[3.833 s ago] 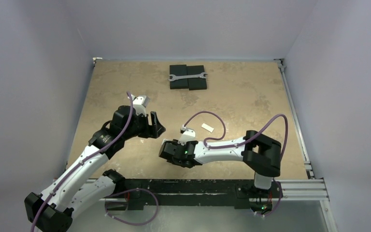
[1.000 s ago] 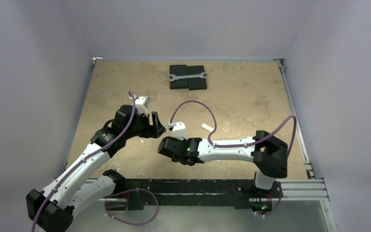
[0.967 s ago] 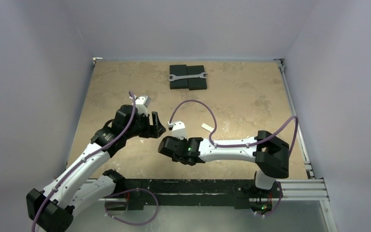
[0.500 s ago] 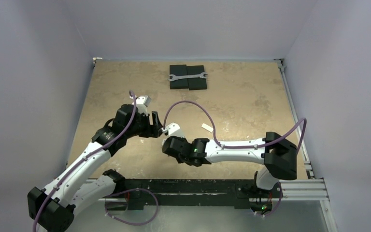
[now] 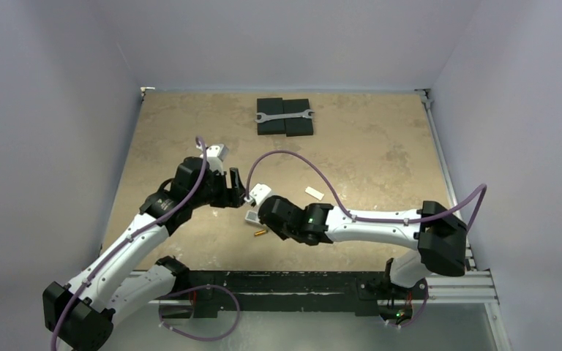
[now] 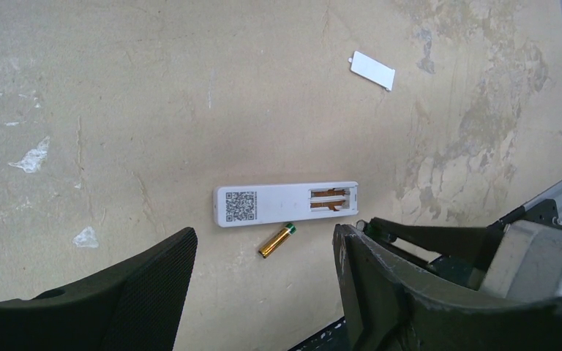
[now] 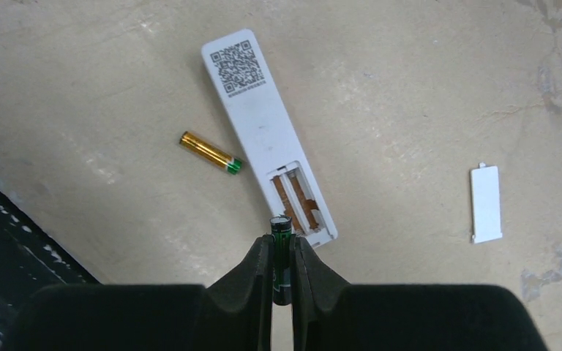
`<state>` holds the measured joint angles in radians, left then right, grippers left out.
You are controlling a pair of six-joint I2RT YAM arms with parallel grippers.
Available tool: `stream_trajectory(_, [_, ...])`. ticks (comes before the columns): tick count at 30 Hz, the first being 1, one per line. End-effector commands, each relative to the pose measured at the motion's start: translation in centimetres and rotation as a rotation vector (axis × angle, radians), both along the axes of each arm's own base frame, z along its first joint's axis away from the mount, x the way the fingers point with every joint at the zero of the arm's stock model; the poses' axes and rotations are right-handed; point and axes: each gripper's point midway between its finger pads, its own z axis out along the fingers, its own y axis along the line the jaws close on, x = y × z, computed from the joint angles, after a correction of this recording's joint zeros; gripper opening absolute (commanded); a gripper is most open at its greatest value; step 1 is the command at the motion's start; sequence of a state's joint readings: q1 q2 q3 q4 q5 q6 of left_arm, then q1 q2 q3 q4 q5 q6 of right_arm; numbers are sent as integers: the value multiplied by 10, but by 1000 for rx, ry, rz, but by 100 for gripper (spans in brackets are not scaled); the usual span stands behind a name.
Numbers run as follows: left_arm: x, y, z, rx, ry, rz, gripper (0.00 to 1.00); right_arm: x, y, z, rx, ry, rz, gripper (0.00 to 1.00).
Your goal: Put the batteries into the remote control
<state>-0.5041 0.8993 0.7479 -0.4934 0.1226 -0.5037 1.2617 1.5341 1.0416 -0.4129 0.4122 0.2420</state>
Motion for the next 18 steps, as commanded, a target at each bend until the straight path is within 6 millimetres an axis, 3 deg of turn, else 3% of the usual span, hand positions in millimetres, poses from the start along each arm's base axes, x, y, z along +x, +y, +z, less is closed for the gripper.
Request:
stream_trajectory(1, [6, 1, 8, -7, -43, 0, 69, 12, -1, 7, 14, 4, 149, 0])
stream_trajectory(7, [8, 4, 10, -10, -50, 10, 69, 11, -5, -4, -4, 43, 298, 0])
stream_trajectory(18, [9, 7, 11, -16, -54, 18, 69, 20, -8, -11, -34, -5, 379, 0])
